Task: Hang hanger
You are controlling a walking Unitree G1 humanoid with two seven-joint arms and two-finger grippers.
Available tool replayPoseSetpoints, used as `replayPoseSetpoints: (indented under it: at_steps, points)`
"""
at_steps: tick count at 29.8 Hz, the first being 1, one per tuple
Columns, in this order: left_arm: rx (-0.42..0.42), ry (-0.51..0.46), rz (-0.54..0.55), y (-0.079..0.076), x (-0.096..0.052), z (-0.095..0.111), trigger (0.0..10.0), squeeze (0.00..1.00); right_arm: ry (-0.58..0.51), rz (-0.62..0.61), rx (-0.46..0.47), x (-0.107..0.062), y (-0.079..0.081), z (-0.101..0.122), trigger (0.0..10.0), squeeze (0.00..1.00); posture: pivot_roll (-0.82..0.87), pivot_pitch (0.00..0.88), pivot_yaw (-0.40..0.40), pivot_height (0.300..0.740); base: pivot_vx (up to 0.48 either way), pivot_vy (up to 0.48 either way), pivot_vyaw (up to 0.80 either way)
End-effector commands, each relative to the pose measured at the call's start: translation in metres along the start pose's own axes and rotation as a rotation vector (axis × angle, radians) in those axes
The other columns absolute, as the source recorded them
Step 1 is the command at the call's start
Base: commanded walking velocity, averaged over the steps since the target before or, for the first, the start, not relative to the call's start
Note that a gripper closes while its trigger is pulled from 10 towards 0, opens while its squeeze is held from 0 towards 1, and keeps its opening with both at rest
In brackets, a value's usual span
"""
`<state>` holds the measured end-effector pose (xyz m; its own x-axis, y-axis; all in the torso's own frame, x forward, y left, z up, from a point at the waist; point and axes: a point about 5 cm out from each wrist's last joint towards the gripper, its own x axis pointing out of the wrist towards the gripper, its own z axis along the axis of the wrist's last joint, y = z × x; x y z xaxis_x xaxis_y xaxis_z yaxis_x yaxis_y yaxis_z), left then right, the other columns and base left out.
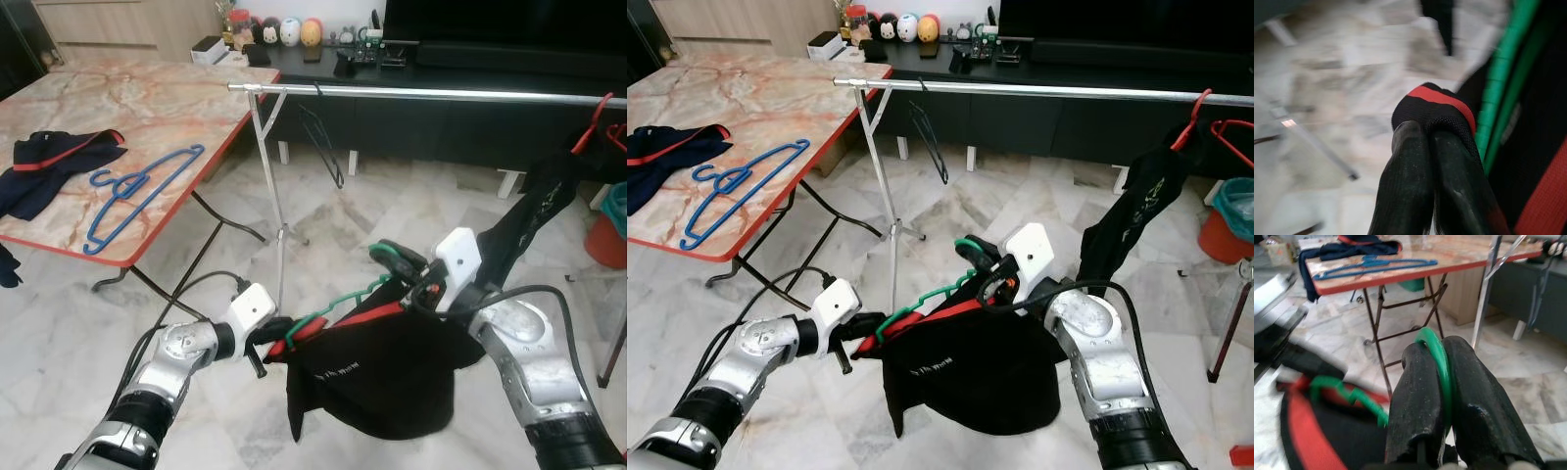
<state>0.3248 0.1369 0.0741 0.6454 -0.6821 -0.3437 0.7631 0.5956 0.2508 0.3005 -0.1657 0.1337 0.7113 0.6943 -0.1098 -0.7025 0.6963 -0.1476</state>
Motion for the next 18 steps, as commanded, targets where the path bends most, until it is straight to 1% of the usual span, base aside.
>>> replayPoseSetpoints:
  at_steps: [1,2,3,4,5,6,7,8,9,10,12,16,18]
  points:
    - [0.039,-0.073,0.031,0.005,0.008,0.02,0.0,0.0,-0.016,0.038,-0.016,0.007,0.008,0.003,0.0,0.0,0.03,0.054,0.07,0.74,0.0,0.0,0.0]
    - [0.024,-0.028,0.13,0.014,0.006,0.017,0.0,0.0,-0.03,0.014,-0.003,0.003,0.0,0.006,0.0,0.0,0.03,0.054,0.072,0.74,0.0,0.0,0.0]
    - [0.015,-0.014,0.16,0.017,0.006,0.016,0.0,0.0,-0.035,0.017,0.004,0.001,-0.001,0.007,0.0,0.0,0.03,0.054,0.072,0.74,0.0,0.0,0.0]
    - [0.014,0.024,0.236,0.024,0.004,0.013,0.0,0.0,-0.045,0.064,0.035,-0.002,0.001,0.008,0.0,0.0,0.03,0.054,0.074,0.74,0.0,0.0,0.0]
    - [0.023,0.04,0.274,0.028,0.004,0.012,0.0,0.0,-0.046,0.095,0.049,-0.003,0.004,0.008,0.0,0.0,0.03,0.054,0.074,0.74,0.0,0.0,0.0]
    - [0.006,0.068,0.384,0.038,0.0,0.01,0.0,0.0,-0.022,0.142,0.016,-0.006,0.008,0.007,0.0,0.0,0.03,0.054,0.074,0.74,0.0,0.0,0.0]
    - [0.006,0.068,0.384,0.038,0.0,0.01,0.0,0.0,-0.022,0.142,0.016,-0.006,0.008,0.007,0.0,0.0,0.03,0.054,0.074,0.74,0.0,0.0,0.0]
    - [0.03,0.051,0.441,0.044,-0.002,0.013,0.0,0.0,0.013,0.146,0.001,-0.007,0.009,0.002,0.0,0.0,0.03,0.054,0.074,0.74,0.0,0.0,0.0]
    - [0.044,0.003,0.465,0.048,-0.003,0.02,0.0,0.0,0.071,0.189,-0.014,-0.01,0.014,-0.006,0.0,0.0,0.03,0.054,0.074,0.74,0.0,0.0,0.0]
    - [0.044,0.003,0.465,0.048,-0.003,0.02,0.0,0.0,0.071,0.189,-0.014,-0.01,0.014,-0.006,0.0,0.0,0.03,0.054,0.074,0.74,0.0,0.0,0.0]
    - [0.057,-0.057,0.506,0.051,-0.004,0.029,0.0,0.0,0.153,0.27,-0.061,-0.013,0.024,-0.019,0.0,0.0,0.03,0.054,0.075,0.74,0.0,0.0,0.0]
    - [0.055,-0.1,0.533,0.054,-0.005,0.035,0.0,0.0,0.175,0.271,-0.081,-0.011,0.027,-0.024,0.0,0.0,0.03,0.054,0.075,0.74,0.0,0.0,0.0]
    - [0.062,-0.07,0.522,0.052,-0.002,0.032,0.0,0.0,0.135,0.25,-0.045,-0.009,0.026,-0.019,0.0,0.0,0.04,0.055,0.076,0.74,0.0,0.0,0.0]
